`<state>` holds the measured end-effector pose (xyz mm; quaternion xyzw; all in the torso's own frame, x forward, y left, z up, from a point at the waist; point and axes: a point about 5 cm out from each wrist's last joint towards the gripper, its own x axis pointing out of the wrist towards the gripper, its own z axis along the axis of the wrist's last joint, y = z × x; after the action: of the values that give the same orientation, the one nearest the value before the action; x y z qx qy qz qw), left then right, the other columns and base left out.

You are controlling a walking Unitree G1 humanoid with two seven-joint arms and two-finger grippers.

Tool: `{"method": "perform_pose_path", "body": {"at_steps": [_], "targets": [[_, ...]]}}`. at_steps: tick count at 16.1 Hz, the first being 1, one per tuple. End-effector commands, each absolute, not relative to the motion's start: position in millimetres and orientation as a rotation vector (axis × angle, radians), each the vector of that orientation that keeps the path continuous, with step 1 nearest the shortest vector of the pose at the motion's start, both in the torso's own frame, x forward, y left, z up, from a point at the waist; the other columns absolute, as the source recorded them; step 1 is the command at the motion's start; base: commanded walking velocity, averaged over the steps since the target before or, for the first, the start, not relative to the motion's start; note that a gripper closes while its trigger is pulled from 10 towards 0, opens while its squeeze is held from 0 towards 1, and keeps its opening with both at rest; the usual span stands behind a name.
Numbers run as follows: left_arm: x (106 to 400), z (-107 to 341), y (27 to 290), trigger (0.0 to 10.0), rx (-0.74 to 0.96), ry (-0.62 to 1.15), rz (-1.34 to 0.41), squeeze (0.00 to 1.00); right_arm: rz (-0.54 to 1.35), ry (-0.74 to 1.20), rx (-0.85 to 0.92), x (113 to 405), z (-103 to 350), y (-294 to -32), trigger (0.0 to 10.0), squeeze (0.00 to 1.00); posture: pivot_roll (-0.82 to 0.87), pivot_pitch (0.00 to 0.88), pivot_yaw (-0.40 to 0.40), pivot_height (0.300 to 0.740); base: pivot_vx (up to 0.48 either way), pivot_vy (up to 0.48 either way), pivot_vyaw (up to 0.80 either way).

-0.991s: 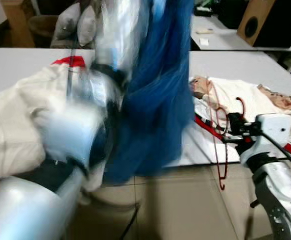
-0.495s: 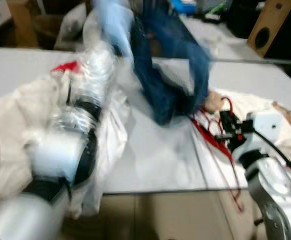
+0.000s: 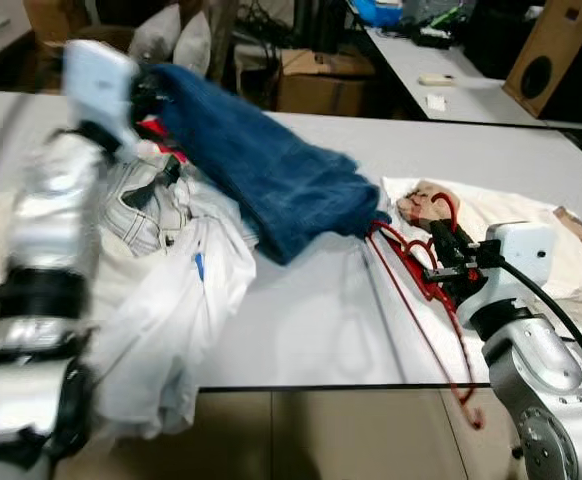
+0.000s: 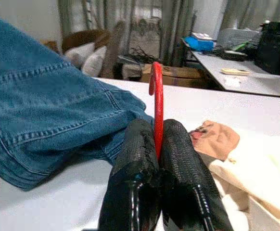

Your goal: Hang hanger

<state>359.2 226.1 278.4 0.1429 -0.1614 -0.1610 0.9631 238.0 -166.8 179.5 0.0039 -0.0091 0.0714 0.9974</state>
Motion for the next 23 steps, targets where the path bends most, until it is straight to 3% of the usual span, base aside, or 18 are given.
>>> {"method": "perform_pose_path", "body": {"at_steps": [1,3,4,5,6,7,9,11,14,15,16,17,19,21,22,23], "targets": [[351.0,292.4,219.6,10.0,0.269,-0.36,-0.408,0.0,0.145,-0.028,-0.001,236.8,181.2,-168.2,10.0,0.0,-0.05,0.0,-0.064,0.74,0.0,0.0,0.0],[327.1,264.6,215.9,10.0,0.383,-0.159,-0.587,0.0,0.144,-0.024,0.003,236.1,180.1,-168.9,10.0,0.0,-0.05,0.0,-0.062,0.74,0.0,0.0,0.0],[327.0,244.1,225.7,10.0,0.424,-0.018,-0.535,0.0,0.15,-0.021,0.005,235.6,179.7,-168.5,10.0,0.0,-0.05,0.0,-0.057,0.74,0.0,0.0,0.0],[327.5,233.2,232.5,10.0,0.459,0.07,-0.495,0.45,0.154,-0.019,0.005,235.4,179.3,-168.1,10.0,0.0,-0.05,0.0,-0.057,0.74,0.0,0.0,0.0],[328.3,214.4,251.6,10.0,0.532,0.233,-0.379,1.0,0.164,-0.015,0.006,234.5,178.2,-166.3,10.0,0.0,-0.05,0.0,-0.052,0.74,0.0,0.0,0.0],[328.5,213.2,254.8,10.0,0.528,0.243,-0.36,1.0,0.166,-0.014,0.007,234.1,178.0,-165.7,10.0,0.0,-0.06,0.0,-0.046,0.74,0.0,0.0,0.0],[331.1,258.3,259.3,10.0,0.349,0.052,-0.374,1.0,0.167,-0.012,0.014,232.8,176.7,-165.5,10.0,0.0,-0.05,0.0,-0.036,0.74,0.0,0.0,0.0],[321.2,277.7,261.9,10.0,0.27,-0.023,-0.538,1.0,0.165,-0.011,0.018,232.1,175.6,-165.2,10.0,0.0,-0.04,0.0,-0.028,0.74,0.0,0.0,0.0],[290.2,262.0,285.5,10.0,0.268,0.126,-0.817,1.0,0.165,-0.013,0.024,231.5,174.2,-165.3,10.0,0.0,-0.03,0.0,-0.016,0.74,0.0,0.0,0.0],[287.3,259.4,287.5,10.0,0.279,0.156,-0.834,0.73,0.165,-0.013,0.023,231.4,174.1,-165.5,10.0,0.0,-0.03,0.0,-0.016,0.74,0.0,0.0,0.0],[282.4,256.7,290.1,10.0,0.298,0.192,-0.868,0.17,0.168,-0.011,0.022,231.2,173.8,-165.8,10.0,0.0,-0.03,0.0,-0.016,0.74,0.0,0.0,0.0],[280.0,255.6,291.5,10.0,0.314,0.22,-0.884,0.0,0.17,-0.01,0.021,231.1,173.6,-166.1,10.0,0.0,-0.03,0.0,-0.016,0.74,0.0,0.0,0.0],[271.2,265.4,285.1,10.0,0.281,0.183,-0.989,0.0,0.178,-0.008,0.02,230.6,172.9,-166.3,10.0,0.0,-0.02,0.0,-0.015,0.74,0.0,0.0,0.0],[270.1,289.9,271.2,10.0,0.09,-0.031,-1.079,0.0,0.174,-0.008,0.041,230.2,172.4,-166.6,10.0,0.0,-0.02,0.0,-0.018,0.74,0.0,0.0,0.0],[273.4,299.3,268.6,10.0,-0.003,-0.117,-1.077,1.0,0.17,-0.01,0.05,230.2,172.8,-166.8,10.0,0.0,-0.02,0.0,-0.018,0.74,0.0,0.0,0.0],[288.4,319.1,261.0,10.0,-0.206,-0.309,-1.007,1.0,0.162,-0.019,0.062,231.4,174.7,-166.9,10.0,0.0,-0.02,0.0,-0.014,0.74,0.0,0.0,0.0]]}}
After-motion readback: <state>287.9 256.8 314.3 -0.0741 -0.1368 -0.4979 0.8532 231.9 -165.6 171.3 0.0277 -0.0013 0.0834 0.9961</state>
